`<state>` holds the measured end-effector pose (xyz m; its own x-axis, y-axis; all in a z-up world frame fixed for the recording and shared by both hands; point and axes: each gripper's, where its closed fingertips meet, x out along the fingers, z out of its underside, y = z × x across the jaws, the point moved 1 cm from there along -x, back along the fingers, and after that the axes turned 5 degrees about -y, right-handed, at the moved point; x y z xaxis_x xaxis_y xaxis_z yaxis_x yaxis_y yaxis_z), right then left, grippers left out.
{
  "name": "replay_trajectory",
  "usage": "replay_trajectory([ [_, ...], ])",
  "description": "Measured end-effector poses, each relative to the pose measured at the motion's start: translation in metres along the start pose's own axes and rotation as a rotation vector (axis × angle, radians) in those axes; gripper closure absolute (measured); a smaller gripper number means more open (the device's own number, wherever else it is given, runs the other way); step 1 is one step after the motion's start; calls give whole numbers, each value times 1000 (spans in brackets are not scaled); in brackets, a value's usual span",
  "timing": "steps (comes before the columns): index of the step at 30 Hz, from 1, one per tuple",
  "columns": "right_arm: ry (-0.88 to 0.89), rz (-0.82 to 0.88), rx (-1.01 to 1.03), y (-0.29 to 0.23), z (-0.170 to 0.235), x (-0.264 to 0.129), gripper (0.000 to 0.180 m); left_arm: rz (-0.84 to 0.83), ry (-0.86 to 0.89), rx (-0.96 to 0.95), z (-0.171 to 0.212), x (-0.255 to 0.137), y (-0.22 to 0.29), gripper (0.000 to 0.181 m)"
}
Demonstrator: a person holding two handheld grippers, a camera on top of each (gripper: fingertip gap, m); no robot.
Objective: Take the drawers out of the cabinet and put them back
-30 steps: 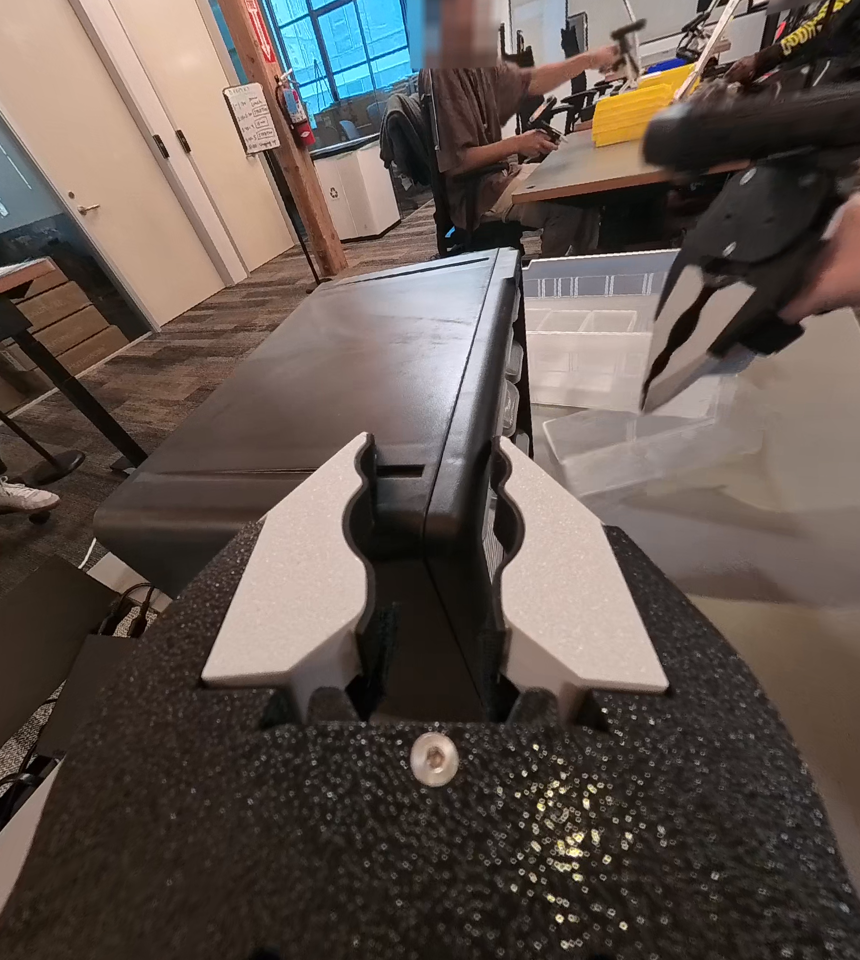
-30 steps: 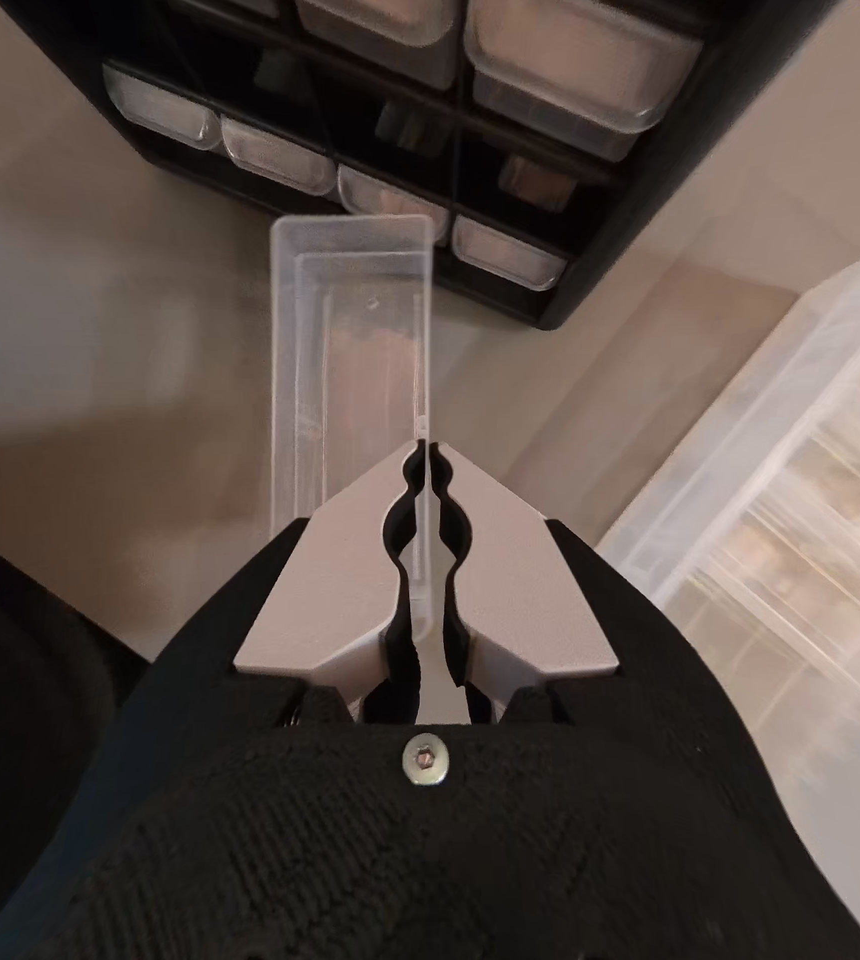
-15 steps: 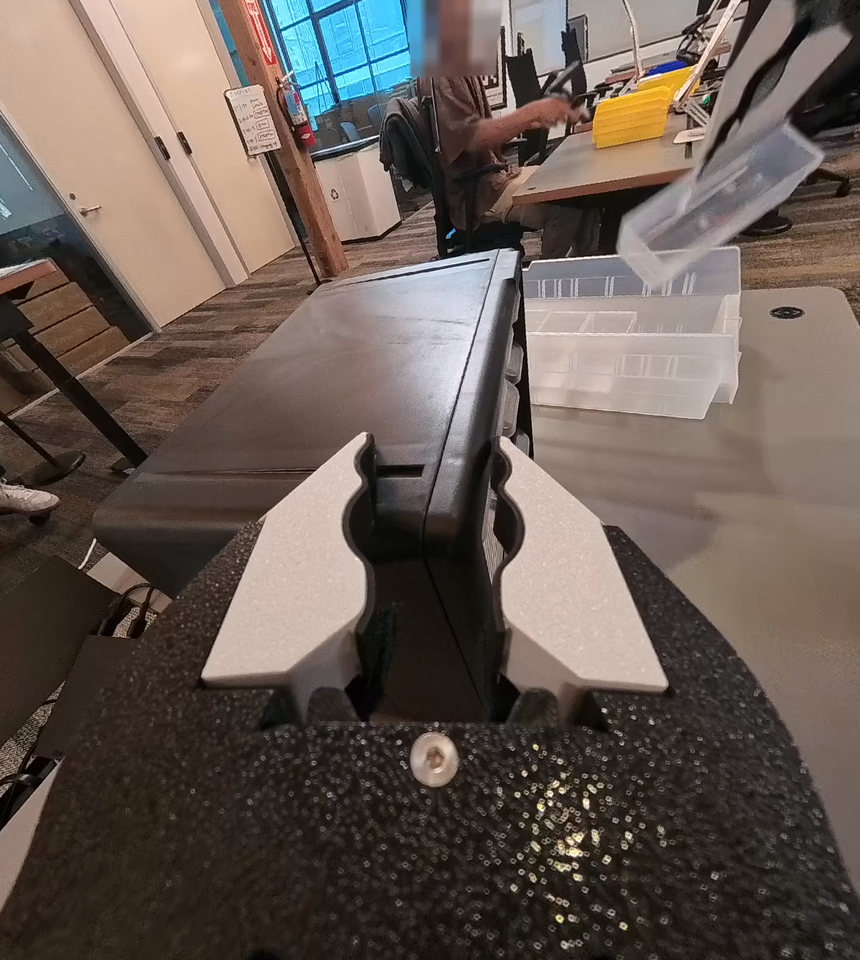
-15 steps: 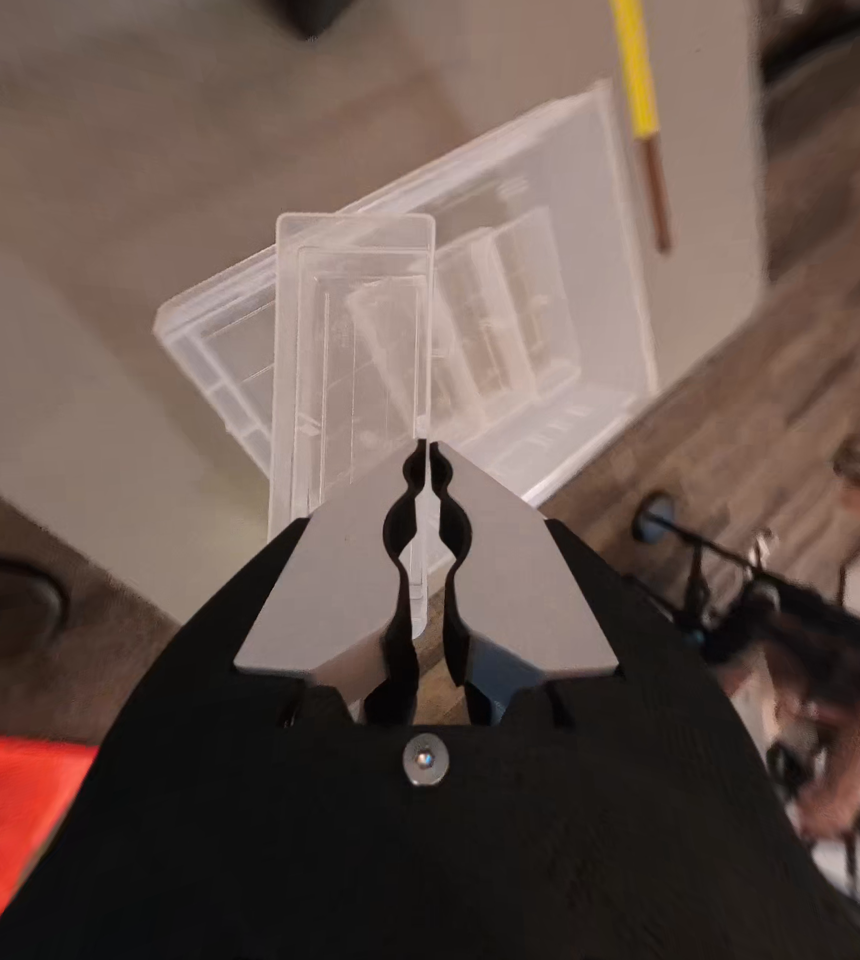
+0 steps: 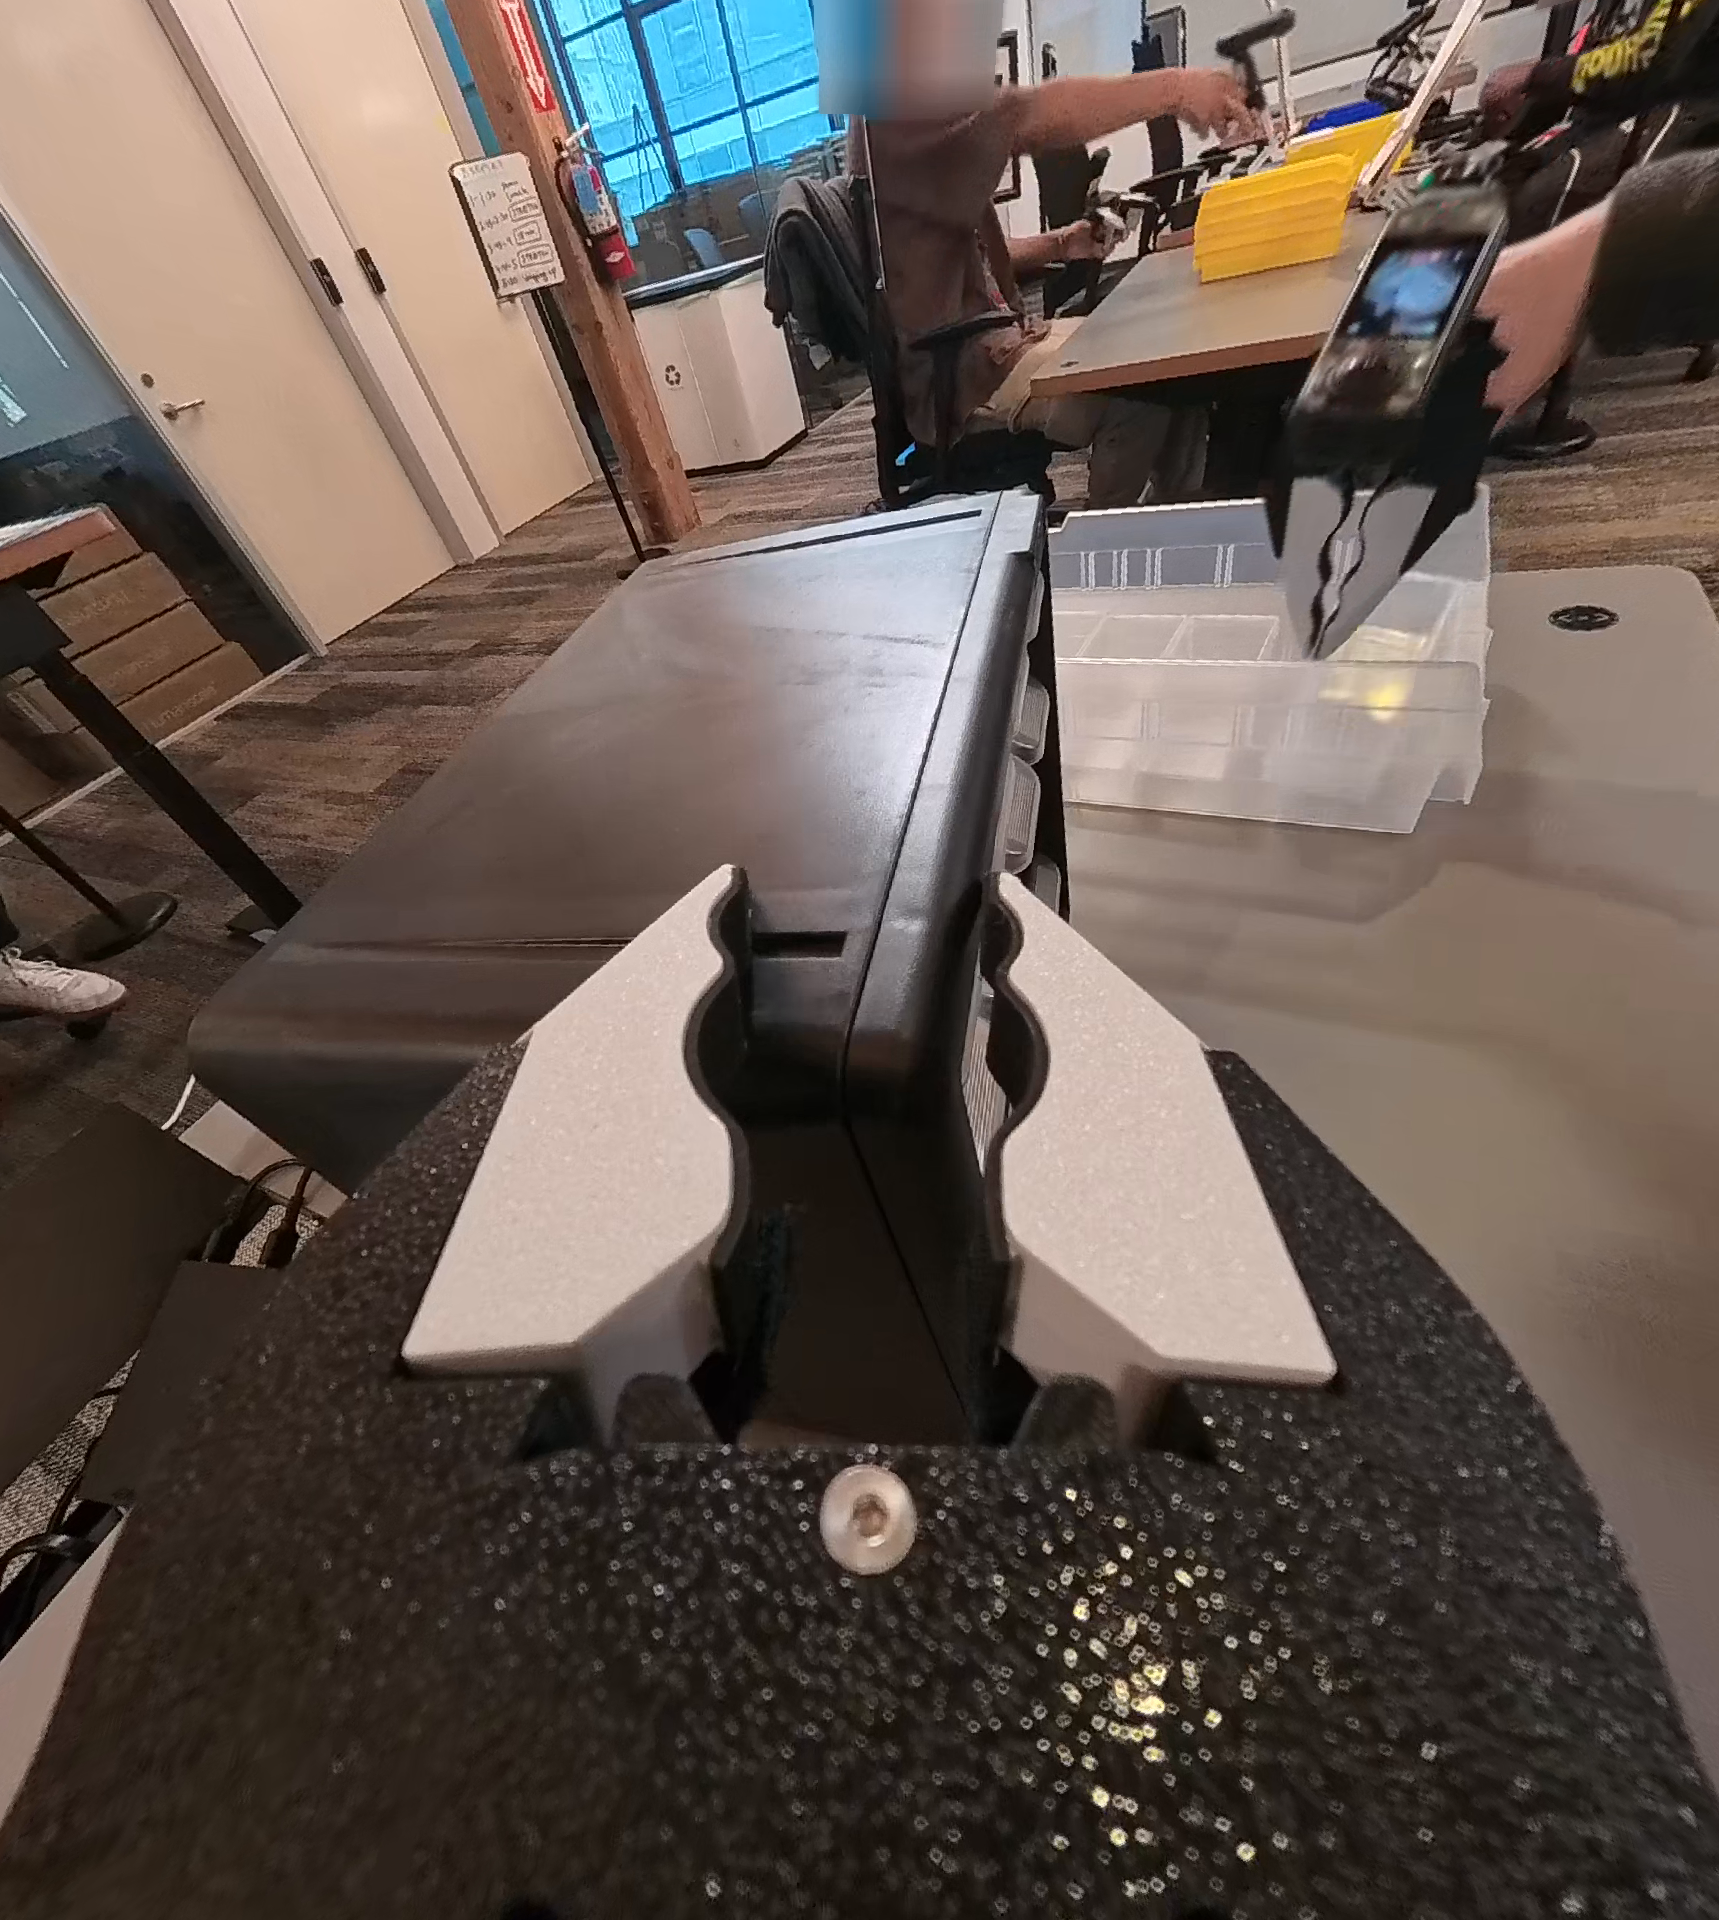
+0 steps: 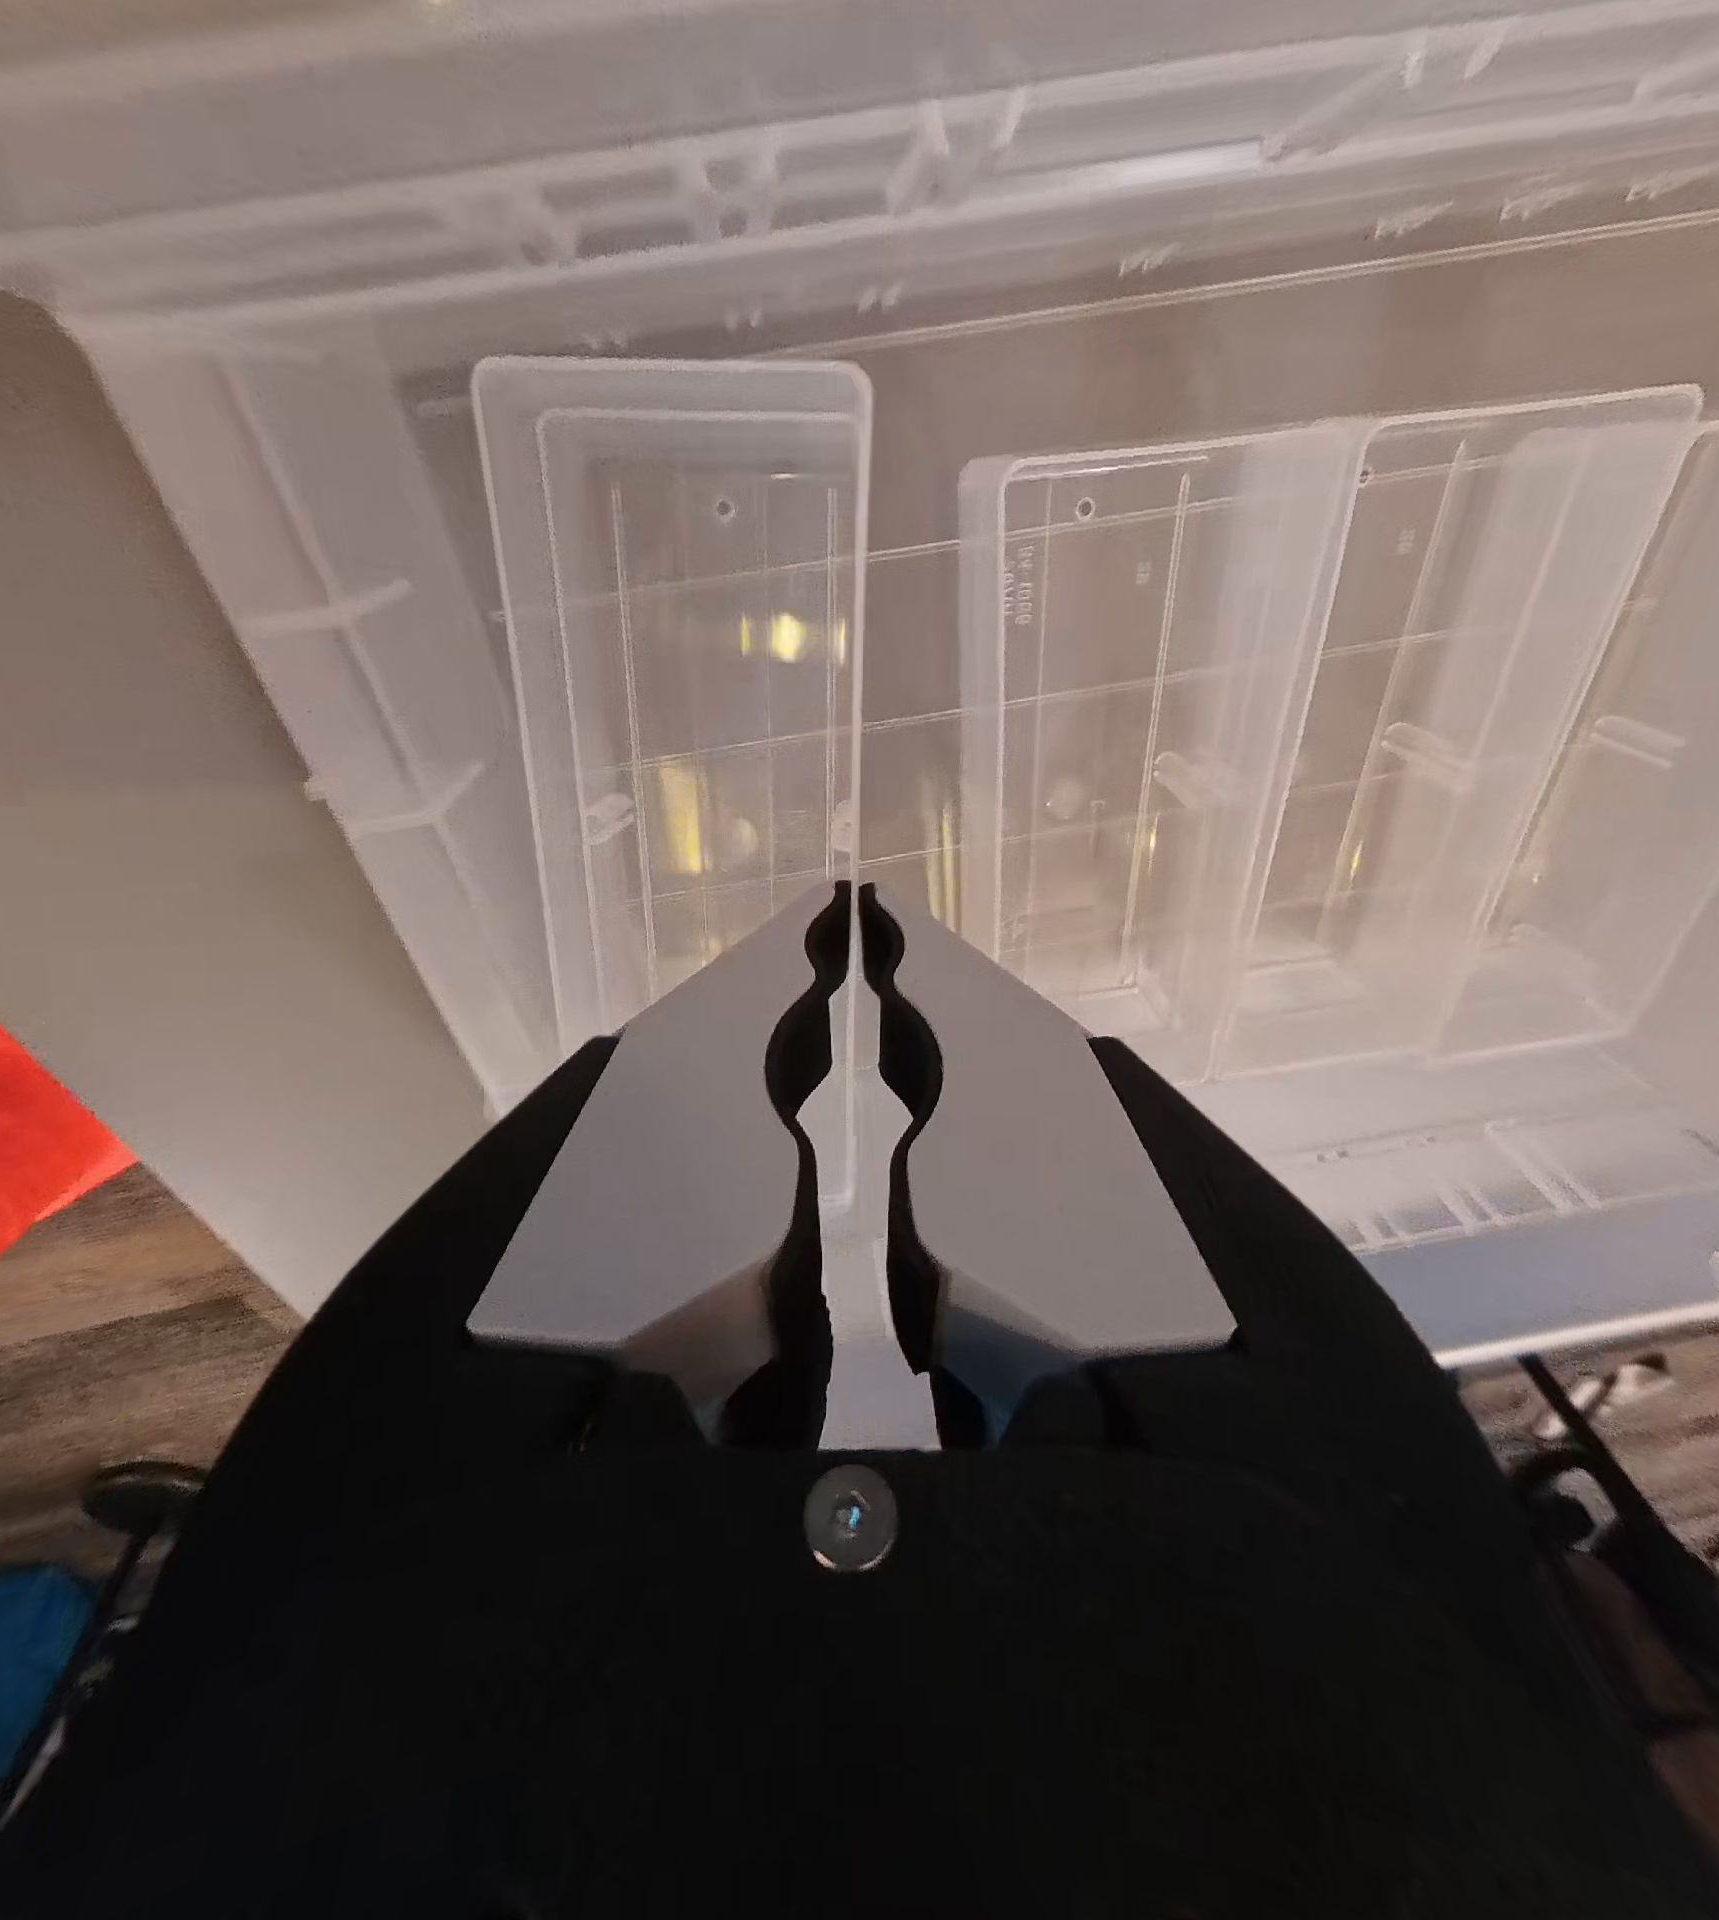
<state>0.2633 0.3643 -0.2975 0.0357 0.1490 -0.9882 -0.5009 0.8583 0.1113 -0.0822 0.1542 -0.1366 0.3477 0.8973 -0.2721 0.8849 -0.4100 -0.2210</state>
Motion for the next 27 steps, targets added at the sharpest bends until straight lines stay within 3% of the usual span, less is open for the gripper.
replay_trajectory([
  [2,0,26,2,5,0,5,177,1,0,0,0,0,0,139],
  [4,22,52,30,8,-2,8,152,1,-1,-1,0,0,0,138],
  [8,51,123,98,11,-1,4,133,-5,-9,-4,0,1,0,138],
  [12,242,349,247,15,-8,-33,122,-83,-97,98,0,3,3,140],
  [16,472,697,368,9,-12,-81,108,-148,-136,163,-4,2,4,143],
  [21,572,1041,653,4,26,-119,63,-307,30,193,-39,-16,0,140],
  [23,663,1117,772,6,45,-133,59,-387,68,175,-46,-26,1,133],
  [27,647,1189,1064,8,93,-143,52,-547,0,165,-35,-49,15,112],
])
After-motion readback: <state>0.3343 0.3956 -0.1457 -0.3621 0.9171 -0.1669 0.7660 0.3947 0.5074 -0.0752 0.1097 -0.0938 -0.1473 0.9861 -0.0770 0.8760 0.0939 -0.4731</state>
